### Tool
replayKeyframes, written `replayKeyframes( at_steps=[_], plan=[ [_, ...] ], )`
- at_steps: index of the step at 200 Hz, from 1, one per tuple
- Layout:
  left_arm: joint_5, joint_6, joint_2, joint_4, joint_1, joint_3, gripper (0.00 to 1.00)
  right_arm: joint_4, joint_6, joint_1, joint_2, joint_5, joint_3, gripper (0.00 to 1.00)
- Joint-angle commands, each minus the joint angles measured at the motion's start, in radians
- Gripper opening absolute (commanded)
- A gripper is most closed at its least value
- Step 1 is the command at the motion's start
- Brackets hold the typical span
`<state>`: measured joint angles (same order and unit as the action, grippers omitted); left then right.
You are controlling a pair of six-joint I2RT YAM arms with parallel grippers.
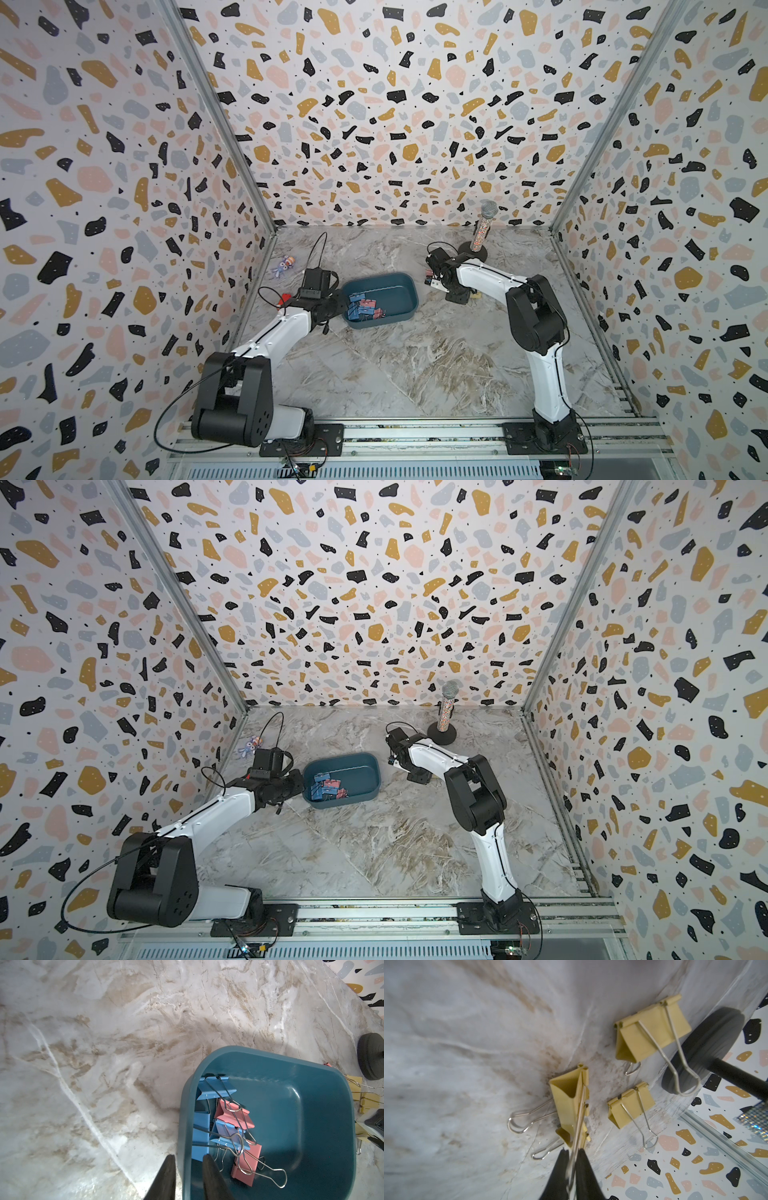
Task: Take out the binder clips from the storage box
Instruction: Place the binder clip at the center of the board.
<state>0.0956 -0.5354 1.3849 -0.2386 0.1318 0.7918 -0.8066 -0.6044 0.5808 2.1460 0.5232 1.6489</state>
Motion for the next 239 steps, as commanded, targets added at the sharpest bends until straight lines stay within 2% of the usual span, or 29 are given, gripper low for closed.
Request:
replayKeyframes(
  at_steps=[1, 22, 135, 213, 239],
  plan=[
    [-0.002, 0.012, -0.020, 0.023, -0.004, -0.009, 0.27, -0.014, 0.021, -0.001, -0.076, -0.021, -0.009, 0.12],
    [-0.004, 0.011, -0.021, 0.023, -0.004, -0.010, 0.27, 0.004, 0.012, -0.001, -0.087, -0.033, -0.021, 0.08],
    [-0.005, 0.008, -0.027, 0.022, -0.004, -0.014, 0.27, 0.121, -0.035, 0.001, -0.124, -0.072, -0.110, 0.08],
    [-0.006, 0.006, -0.027, 0.022, -0.004, -0.016, 0.27, 0.161, -0.058, 0.001, -0.149, -0.103, -0.173, 0.13],
    [-0.005, 0.005, -0.029, 0.021, -0.004, -0.016, 0.27, 0.159, -0.062, 0.001, -0.150, -0.116, -0.174, 0.17]
  ],
)
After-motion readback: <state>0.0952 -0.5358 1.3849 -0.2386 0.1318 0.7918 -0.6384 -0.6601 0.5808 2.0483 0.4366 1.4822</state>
